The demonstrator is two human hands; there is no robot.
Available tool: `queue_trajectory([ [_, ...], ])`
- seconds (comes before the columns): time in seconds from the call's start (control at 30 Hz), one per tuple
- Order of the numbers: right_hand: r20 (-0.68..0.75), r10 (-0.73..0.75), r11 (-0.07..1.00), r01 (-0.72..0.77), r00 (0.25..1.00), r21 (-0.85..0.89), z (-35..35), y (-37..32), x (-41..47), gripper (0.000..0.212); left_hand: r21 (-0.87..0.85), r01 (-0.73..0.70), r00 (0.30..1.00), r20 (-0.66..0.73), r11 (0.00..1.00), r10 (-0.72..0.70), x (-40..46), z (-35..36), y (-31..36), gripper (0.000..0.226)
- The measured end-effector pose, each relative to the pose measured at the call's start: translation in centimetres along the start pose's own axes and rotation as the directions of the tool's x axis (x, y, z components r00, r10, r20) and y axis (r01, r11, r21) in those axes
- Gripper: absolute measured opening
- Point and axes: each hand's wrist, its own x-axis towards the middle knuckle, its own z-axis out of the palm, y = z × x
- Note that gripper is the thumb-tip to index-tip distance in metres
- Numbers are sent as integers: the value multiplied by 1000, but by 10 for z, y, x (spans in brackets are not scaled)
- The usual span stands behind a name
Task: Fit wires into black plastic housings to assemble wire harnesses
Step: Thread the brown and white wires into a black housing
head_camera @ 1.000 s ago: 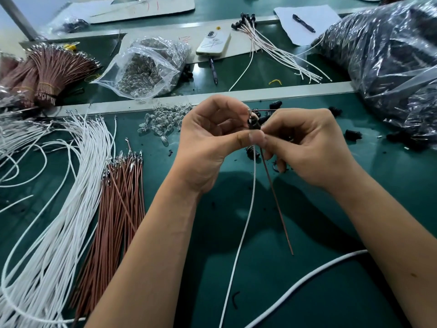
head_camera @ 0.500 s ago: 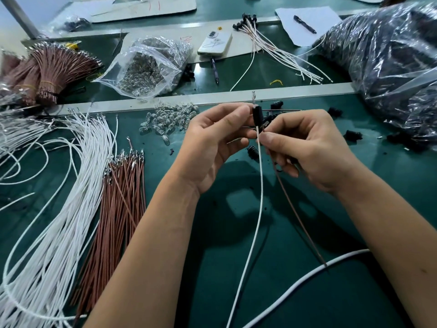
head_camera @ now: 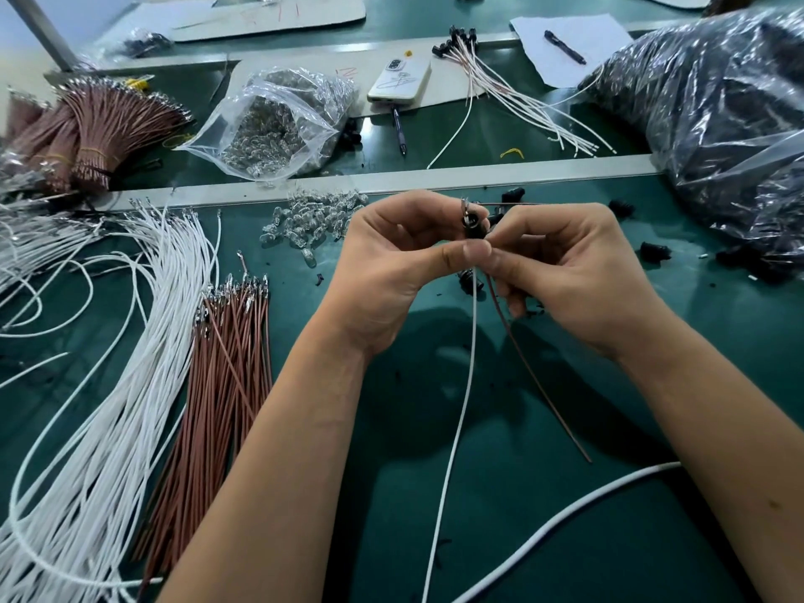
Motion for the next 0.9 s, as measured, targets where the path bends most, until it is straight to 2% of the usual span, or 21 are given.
queue_trajectory([
  [0.13, 4, -38, 999, 38, 999, -6, 0, 0, 0, 6, 43, -19, 1000, 13, 999, 19, 1, -1, 0, 38],
  [0.4, 22, -96, 995, 96, 995, -14, -1, -1, 1, 6, 51, -38, 998, 52, 998, 35, 0, 0, 2, 29],
  [0.53, 25, -107, 994, 108, 994, -25, -2, -1, 1, 8, 54, -34, 999, 44, 998, 32, 0, 0, 0, 36],
  [0.9, 19, -106, 994, 106, 994, 2, -5, 0, 0, 11, 51, -13, 998, 61, 999, 10, 0, 2, 2, 37],
])
